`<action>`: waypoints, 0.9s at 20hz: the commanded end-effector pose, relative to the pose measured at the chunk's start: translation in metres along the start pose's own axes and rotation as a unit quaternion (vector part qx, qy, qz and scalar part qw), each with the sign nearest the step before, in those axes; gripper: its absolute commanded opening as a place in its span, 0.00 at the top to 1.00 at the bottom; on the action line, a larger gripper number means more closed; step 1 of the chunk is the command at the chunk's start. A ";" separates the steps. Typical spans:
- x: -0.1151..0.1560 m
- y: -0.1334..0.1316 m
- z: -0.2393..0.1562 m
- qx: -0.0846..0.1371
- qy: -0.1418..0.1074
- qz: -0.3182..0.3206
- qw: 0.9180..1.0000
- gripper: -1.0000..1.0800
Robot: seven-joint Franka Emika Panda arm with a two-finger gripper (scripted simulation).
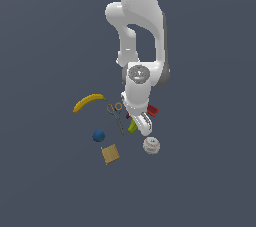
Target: Pick up a designated object from a clutter of objects.
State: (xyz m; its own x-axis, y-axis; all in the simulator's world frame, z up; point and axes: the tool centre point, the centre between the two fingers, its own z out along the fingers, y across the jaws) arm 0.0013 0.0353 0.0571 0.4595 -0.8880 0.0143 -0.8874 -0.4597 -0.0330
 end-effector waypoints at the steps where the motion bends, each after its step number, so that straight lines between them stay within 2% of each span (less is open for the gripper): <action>1: 0.003 0.001 -0.004 0.001 0.000 0.000 1.000 1.00; 9: 0.021 0.019 -0.037 -0.001 -0.001 0.000 1.000 1.00; 18: 0.061 0.056 -0.109 -0.004 -0.003 0.000 1.000 1.00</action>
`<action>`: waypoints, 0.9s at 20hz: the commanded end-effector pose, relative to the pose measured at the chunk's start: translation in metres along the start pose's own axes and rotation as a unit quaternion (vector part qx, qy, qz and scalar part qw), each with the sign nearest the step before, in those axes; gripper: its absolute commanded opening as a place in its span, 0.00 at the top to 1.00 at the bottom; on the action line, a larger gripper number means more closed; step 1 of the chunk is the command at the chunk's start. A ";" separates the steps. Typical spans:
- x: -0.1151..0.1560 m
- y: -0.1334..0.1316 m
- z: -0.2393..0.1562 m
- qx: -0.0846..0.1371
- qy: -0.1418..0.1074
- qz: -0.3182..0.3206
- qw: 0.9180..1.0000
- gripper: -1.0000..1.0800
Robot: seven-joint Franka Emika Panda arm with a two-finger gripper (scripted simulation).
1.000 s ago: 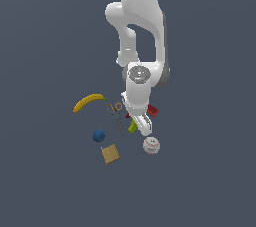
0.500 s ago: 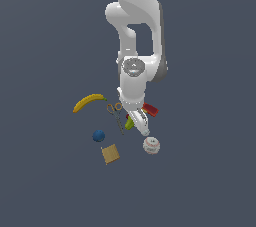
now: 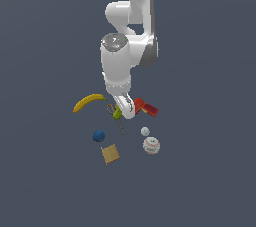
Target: Pick up a designated object from a clutter of objects.
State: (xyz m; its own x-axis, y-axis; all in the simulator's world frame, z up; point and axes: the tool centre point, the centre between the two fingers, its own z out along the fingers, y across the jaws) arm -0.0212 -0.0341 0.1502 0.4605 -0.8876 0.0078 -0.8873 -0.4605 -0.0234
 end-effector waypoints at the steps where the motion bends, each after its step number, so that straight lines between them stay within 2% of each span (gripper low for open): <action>1: 0.013 0.012 -0.025 0.000 0.000 0.000 1.000 1.00; 18: 0.103 0.087 -0.181 -0.009 -0.004 -0.001 1.000 1.00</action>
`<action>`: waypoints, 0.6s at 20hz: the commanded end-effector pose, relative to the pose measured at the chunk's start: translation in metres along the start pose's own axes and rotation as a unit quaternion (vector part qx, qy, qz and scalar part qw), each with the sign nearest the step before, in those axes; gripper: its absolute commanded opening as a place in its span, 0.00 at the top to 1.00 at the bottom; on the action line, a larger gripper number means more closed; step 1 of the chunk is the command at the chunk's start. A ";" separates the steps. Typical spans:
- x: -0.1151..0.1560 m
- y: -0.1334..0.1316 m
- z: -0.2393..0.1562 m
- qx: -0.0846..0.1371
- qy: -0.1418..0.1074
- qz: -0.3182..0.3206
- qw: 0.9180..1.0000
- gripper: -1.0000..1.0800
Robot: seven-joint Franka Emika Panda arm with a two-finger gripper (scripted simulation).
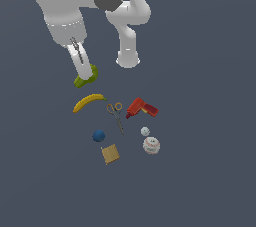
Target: Pick up a designated object from a clutter of objects.
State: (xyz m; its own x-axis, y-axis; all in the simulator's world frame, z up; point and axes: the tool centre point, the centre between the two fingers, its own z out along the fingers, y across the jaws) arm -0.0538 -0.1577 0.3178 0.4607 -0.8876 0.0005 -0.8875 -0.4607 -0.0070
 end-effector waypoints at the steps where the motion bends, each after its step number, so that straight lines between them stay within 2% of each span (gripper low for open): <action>1: 0.010 0.008 -0.019 -0.001 0.000 -0.001 1.000 1.00; 12: 0.036 0.025 -0.059 -0.003 0.000 -0.001 1.000 1.00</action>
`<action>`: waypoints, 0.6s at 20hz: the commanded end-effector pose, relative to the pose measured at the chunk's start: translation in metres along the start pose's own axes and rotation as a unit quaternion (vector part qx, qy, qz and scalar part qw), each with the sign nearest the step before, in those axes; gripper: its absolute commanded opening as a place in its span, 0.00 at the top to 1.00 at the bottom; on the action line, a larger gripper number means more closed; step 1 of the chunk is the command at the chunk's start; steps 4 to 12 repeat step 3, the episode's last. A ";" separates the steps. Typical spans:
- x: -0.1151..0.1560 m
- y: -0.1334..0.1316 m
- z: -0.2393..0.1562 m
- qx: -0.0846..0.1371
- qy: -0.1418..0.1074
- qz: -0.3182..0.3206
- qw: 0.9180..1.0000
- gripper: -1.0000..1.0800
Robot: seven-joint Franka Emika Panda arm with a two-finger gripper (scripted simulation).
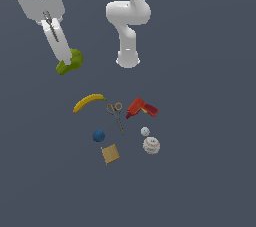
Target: Pick up a designated object from a clutter of objects.
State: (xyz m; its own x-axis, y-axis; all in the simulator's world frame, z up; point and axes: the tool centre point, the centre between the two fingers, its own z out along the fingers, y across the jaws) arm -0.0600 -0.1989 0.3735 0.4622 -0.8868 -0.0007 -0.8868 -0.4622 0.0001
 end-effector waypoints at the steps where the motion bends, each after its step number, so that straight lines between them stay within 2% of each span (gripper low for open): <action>1: 0.003 0.001 -0.004 0.000 0.000 -0.001 1.000 1.00; 12: 0.003 0.001 -0.005 0.000 0.000 -0.001 1.000 1.00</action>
